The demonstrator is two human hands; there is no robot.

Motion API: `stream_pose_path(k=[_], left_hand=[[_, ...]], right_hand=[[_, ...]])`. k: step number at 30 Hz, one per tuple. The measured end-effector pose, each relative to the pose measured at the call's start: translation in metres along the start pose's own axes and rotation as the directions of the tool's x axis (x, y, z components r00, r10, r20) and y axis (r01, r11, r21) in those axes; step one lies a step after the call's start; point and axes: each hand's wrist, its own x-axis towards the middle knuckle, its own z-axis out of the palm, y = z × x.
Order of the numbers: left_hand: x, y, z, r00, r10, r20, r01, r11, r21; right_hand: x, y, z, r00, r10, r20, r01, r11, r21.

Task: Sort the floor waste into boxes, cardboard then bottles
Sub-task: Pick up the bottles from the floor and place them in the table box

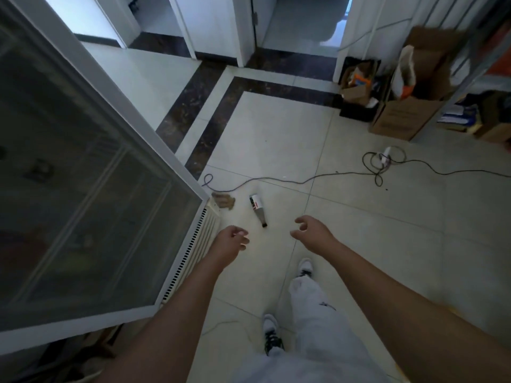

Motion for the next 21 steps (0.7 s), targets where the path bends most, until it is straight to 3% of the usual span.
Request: stream_pose_path(k=[4, 12, 17, 21], left_hand=[[0.044, 0.007, 0.000, 0.993, -0.115, -0.037, 0.113, 0.992, -0.056], [0.169, -0.003, 0.029, 0.918, -0.378, -0.117, 0.336, 0.901, -0.276], [0.277, -0.042, 0.070, 0.907, -0.355, -0.225, 0.247, 0.883, -0.399], [0.414, -0.097, 0.103, 0.846, -0.437, -0.306, 0.190, 0.783, -0.592]], right_hand=[[0.057, -0.008, -0.002, 0.991, 0.051, 0.120, -0.045, 0.998, -0.052], [0.195, 0.002, -0.006, 0.980, 0.151, 0.129, -0.143, 0.988, -0.064], [0.294, 0.047, 0.036, 0.971, 0.212, 0.110, -0.211, 0.977, -0.022], [0.392, 0.114, 0.093, 0.963, 0.251, 0.096, -0.248, 0.968, -0.039]])
